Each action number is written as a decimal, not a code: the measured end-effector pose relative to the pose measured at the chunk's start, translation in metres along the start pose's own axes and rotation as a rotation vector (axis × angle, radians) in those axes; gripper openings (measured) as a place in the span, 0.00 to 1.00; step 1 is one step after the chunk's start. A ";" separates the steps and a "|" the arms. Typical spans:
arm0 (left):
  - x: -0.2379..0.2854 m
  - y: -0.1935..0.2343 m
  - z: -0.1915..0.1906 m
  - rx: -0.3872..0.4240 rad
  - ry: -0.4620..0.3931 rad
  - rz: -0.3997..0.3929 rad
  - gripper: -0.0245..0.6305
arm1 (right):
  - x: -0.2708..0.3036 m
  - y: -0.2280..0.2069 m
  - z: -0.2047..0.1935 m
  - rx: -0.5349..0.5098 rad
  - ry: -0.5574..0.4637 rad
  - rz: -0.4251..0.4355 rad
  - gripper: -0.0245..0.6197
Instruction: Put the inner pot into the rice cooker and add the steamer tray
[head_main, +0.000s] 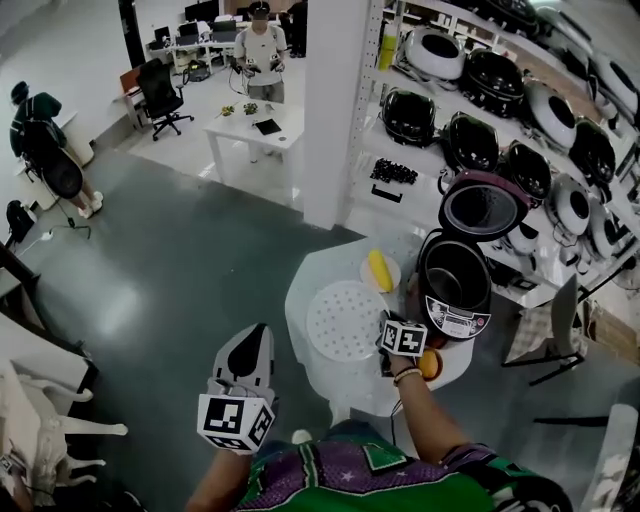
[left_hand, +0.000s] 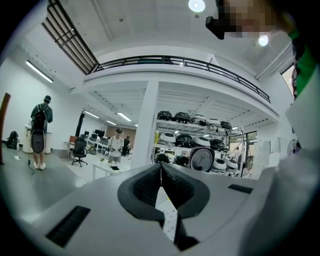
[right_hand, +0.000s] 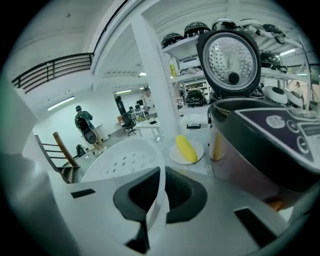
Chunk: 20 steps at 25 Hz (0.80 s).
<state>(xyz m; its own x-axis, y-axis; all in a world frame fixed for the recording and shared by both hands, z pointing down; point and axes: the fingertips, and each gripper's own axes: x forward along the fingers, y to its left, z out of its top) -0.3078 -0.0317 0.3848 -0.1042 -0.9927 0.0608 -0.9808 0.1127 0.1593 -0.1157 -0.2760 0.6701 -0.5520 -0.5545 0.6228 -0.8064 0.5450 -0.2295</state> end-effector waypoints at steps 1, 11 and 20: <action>-0.003 -0.003 0.000 0.003 -0.002 -0.013 0.07 | -0.006 0.003 0.000 0.008 -0.009 0.008 0.06; -0.026 -0.030 0.004 0.005 -0.016 -0.132 0.07 | -0.094 0.026 0.002 0.061 -0.093 0.047 0.07; -0.020 -0.070 -0.001 0.014 -0.026 -0.268 0.07 | -0.168 0.011 0.004 0.133 -0.156 0.025 0.07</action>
<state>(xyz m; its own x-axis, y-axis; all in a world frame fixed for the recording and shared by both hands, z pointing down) -0.2368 -0.0195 0.3737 0.1553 -0.9878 -0.0068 -0.9761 -0.1545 0.1526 -0.0328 -0.1795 0.5598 -0.5902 -0.6379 0.4947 -0.8071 0.4777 -0.3470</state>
